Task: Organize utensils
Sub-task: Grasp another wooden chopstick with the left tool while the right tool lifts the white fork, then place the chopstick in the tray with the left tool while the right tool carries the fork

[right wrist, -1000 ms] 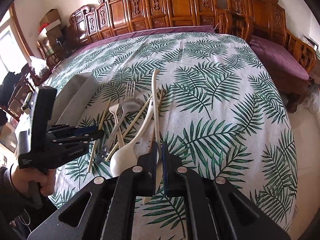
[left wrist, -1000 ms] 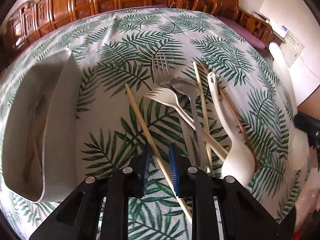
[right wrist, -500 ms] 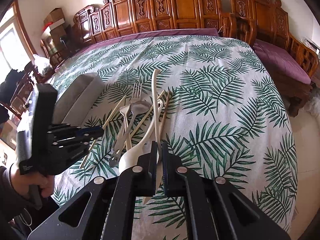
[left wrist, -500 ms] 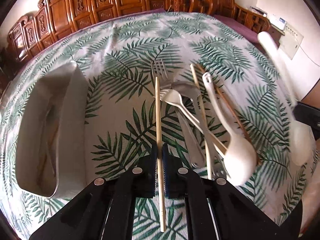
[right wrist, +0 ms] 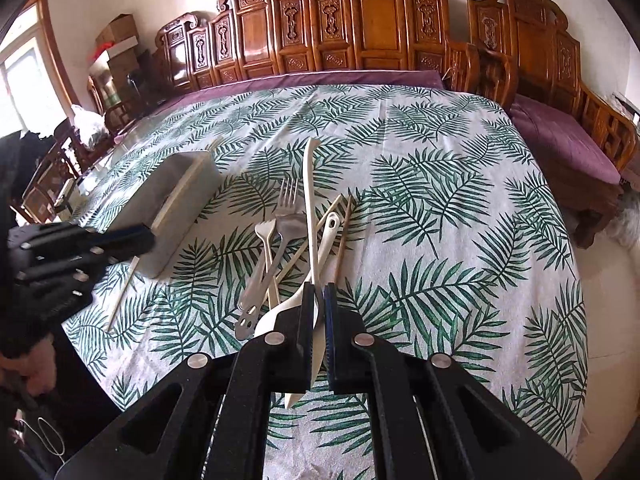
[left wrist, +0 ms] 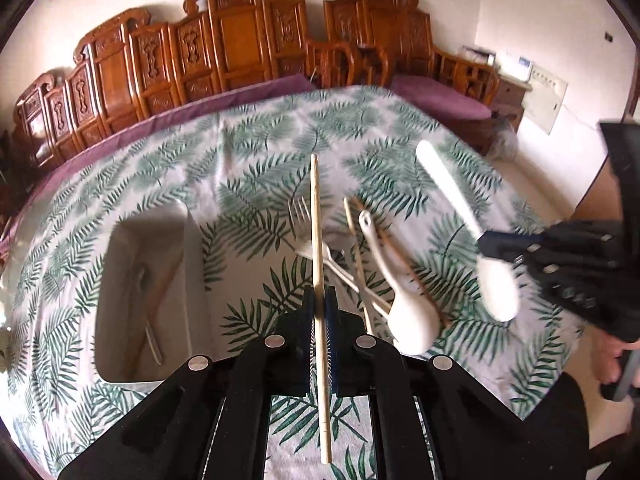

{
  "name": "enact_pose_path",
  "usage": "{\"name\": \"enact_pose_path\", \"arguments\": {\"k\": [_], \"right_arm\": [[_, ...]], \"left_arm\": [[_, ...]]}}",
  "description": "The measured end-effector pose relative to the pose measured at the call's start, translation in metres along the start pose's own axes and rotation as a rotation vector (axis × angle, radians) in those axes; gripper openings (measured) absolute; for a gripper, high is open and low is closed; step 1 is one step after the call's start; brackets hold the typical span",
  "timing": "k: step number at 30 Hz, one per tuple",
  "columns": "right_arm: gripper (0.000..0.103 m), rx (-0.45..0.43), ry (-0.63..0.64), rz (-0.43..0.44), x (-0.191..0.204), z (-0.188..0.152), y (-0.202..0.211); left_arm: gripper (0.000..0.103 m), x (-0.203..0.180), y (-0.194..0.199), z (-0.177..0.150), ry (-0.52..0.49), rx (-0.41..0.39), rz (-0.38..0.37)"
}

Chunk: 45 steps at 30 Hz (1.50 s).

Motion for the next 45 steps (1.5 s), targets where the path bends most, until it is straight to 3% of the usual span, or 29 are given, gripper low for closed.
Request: {"name": "enact_pose_path", "arguments": {"k": [5,16,34,45], "right_arm": [[0.006,-0.01,0.0,0.004,0.001,0.002,0.005],[0.006,-0.046,0.02,0.015,0.018,0.011,0.019],[0.006,-0.061,0.117,0.069,0.106,0.05,0.012],[0.006,-0.049,0.138,0.097,0.145,0.066,0.006]], "left_arm": [[0.004,0.0,0.024,0.009,0.005,-0.054,-0.024],[0.005,0.022,0.043,0.006,0.014,-0.089,-0.021],[0.005,0.138,0.046,-0.005,0.14,-0.094,0.069],[0.005,0.179,0.026,0.0,0.181,-0.075,0.059]]}}
Point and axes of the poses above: each gripper's, at about its wrist camera, not at the fingertips, and y roughly against the way its jaws point, x to its left, z to its top, the point moved 10 cm from there along -y, roughly the way its jaws point, and after that the axes turned 11 degrees about -z, right-handed, at the moved point
